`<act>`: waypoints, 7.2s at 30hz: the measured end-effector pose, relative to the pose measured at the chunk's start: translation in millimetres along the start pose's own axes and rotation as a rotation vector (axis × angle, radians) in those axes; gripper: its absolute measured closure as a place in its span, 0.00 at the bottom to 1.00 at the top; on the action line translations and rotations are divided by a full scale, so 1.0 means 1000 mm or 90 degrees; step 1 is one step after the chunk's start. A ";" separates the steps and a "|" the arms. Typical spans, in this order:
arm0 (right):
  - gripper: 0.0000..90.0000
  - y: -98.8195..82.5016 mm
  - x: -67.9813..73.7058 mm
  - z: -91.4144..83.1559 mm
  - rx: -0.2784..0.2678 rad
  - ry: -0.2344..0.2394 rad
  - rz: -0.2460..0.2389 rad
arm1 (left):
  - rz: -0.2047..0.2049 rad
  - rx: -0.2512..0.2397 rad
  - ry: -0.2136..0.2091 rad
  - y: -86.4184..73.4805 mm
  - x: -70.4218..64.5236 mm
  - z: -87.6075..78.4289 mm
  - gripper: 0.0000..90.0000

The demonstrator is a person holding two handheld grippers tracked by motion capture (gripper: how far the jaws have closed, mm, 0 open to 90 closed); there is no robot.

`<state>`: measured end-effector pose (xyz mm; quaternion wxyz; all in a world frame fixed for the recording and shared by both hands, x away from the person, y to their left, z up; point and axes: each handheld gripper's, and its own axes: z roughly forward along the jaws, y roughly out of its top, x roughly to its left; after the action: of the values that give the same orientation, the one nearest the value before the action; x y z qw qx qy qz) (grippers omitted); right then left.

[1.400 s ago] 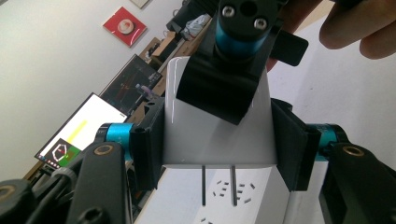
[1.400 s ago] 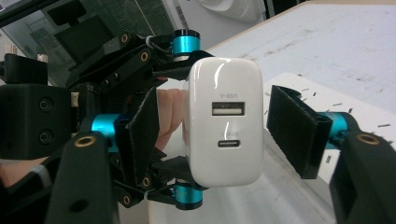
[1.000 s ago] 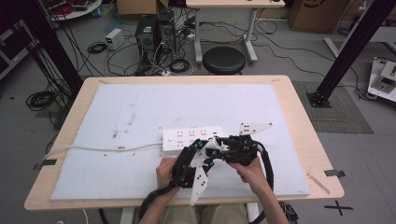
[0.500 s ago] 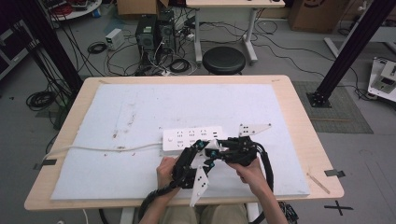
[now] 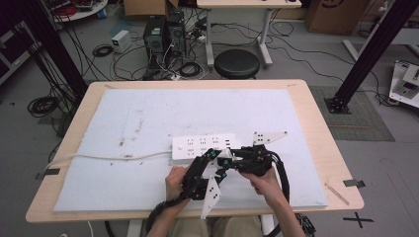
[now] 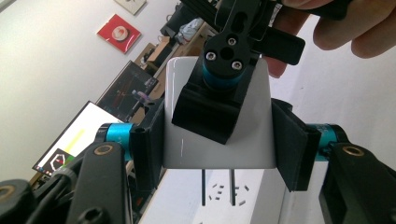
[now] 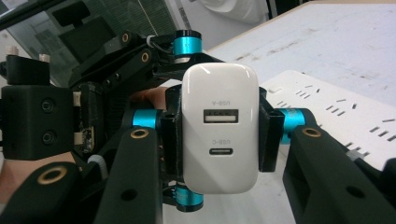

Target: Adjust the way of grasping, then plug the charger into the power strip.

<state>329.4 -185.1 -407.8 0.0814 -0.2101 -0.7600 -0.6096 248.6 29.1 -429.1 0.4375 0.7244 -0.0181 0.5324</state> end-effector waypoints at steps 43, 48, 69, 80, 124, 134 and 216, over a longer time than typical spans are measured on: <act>0.70 0.000 -0.004 -0.004 0.000 -0.054 -0.002 | -0.148 -0.010 -0.052 -0.009 0.020 0.001 0.26; 0.70 0.001 -0.005 -0.009 -0.007 -0.068 -0.003 | -0.212 -0.021 -0.064 -0.017 0.030 -0.007 0.26; 0.70 0.002 -0.008 -0.022 0.000 -0.113 -0.017 | -0.424 0.052 0.009 -0.065 0.076 -0.050 0.26; 0.70 0.005 -0.007 -0.026 0.015 -0.127 -0.030 | -0.516 0.115 0.059 -0.102 0.101 -0.081 0.26; 0.70 0.047 -0.016 -0.030 0.099 -0.180 -0.103 | -0.599 0.209 0.169 -0.154 0.105 -0.152 0.26; 0.70 0.082 -0.032 -0.011 0.174 -0.169 -0.151 | -0.600 0.207 0.174 -0.154 0.100 -0.147 0.27; 0.71 0.097 -0.086 0.090 0.589 -0.024 -0.375 | -0.584 0.174 0.148 -0.152 0.094 -0.148 0.27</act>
<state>459.5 -100.9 -376.3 -0.0222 0.0583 -0.9767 -0.2054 252.3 260.4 -441.0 0.5273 0.6441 0.4218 0.3595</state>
